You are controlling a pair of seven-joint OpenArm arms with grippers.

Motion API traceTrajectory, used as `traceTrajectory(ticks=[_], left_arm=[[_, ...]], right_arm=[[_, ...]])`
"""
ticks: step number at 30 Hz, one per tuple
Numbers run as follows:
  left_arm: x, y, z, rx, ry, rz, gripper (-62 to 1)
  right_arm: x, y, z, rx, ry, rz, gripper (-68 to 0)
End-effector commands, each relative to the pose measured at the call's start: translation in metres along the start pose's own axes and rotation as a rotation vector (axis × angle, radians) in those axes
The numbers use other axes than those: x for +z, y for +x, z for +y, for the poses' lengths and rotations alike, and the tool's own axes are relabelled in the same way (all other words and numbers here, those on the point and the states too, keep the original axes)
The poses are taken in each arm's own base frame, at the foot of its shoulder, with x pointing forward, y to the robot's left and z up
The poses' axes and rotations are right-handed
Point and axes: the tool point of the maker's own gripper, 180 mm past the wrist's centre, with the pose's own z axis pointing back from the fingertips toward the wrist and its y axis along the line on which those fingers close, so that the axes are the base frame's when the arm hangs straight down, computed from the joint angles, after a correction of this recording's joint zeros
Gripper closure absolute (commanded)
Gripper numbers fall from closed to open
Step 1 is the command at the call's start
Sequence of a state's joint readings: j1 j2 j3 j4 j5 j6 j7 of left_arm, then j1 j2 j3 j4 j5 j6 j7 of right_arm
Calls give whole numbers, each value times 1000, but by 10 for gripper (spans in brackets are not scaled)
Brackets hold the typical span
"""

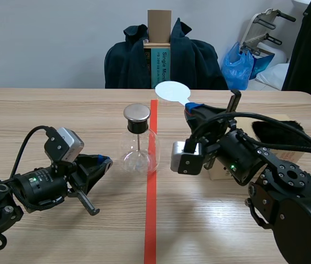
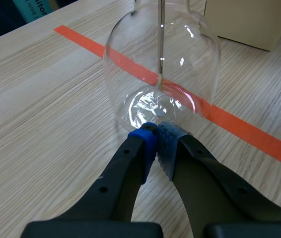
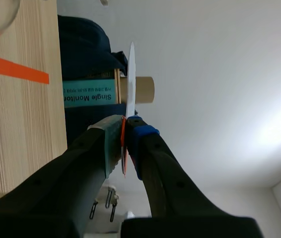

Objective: Do the electroscope experiment.
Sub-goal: 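Move the plate toward and away from the electroscope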

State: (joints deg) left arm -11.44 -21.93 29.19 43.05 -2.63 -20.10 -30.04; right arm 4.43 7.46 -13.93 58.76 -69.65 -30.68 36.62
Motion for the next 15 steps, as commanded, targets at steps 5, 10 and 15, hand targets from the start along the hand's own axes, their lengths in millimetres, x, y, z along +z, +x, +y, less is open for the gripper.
traceTrajectory(ticks=[5,10,15], left_arm=[[-5,14,6,-5,12,-43,-30],[-5,14,6,-5,12,-43,-30],[-5,14,6,-6,12,-42,-30]], right_arm=[[-2,-21,-11,21,-29,70,-7],[-2,-23,-11,22,-28,78,-7],[-2,-18,-11,24,-27,49,-7]])
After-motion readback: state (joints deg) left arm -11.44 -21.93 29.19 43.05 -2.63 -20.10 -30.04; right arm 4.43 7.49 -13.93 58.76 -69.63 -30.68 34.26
